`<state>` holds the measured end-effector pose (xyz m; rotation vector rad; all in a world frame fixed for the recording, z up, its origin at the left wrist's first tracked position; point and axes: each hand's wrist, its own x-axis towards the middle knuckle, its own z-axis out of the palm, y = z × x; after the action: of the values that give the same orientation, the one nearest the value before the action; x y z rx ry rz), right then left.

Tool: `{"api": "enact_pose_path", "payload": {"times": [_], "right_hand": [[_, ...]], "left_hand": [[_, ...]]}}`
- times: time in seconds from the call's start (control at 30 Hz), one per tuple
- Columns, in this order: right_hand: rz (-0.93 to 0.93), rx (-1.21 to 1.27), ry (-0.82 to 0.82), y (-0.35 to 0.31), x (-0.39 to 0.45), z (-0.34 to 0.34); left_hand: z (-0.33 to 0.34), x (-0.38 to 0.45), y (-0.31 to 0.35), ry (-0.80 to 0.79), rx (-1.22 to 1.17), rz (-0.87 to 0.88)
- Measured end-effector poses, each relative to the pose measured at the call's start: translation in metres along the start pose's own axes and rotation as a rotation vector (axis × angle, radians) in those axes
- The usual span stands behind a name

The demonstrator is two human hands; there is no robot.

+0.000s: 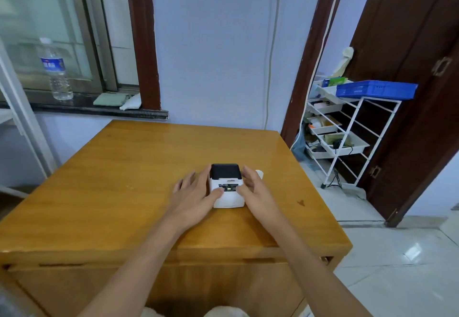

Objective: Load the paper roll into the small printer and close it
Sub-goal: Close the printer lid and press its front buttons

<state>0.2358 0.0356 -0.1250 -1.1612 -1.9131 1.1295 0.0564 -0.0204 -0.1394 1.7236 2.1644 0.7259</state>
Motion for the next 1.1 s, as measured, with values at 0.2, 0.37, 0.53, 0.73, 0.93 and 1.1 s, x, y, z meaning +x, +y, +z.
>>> {"api": "enact_pose_path", "payload": {"times": [0.2, 0.37, 0.53, 0.73, 0.93, 1.1], "right_hand": [[-0.080, -0.069, 0.058, 0.009, 0.002, 0.008], [-0.079, -0.054, 0.061, 0.015, 0.005, 0.011], [-0.080, -0.063, 0.054, 0.017, 0.009, 0.009], [-0.088, -0.068, 0.075, 0.015, 0.005, 0.008], [-0.084, -0.066, 0.080, 0.018, 0.006, 0.008], [-0.077, -0.070, 0.073, 0.020, 0.006, 0.009]], "left_hand": [[0.005, 0.002, 0.000, -0.065, 0.069, -0.062], [0.010, 0.009, 0.001, -0.078, 0.039, -0.107], [0.016, 0.009, 0.005, -0.055, 0.045, -0.120], [0.020, 0.006, 0.005, -0.007, 0.108, -0.091], [0.019, 0.006, 0.002, 0.007, 0.107, -0.086], [0.020, 0.007, 0.001, 0.013, 0.110, -0.080]]}}
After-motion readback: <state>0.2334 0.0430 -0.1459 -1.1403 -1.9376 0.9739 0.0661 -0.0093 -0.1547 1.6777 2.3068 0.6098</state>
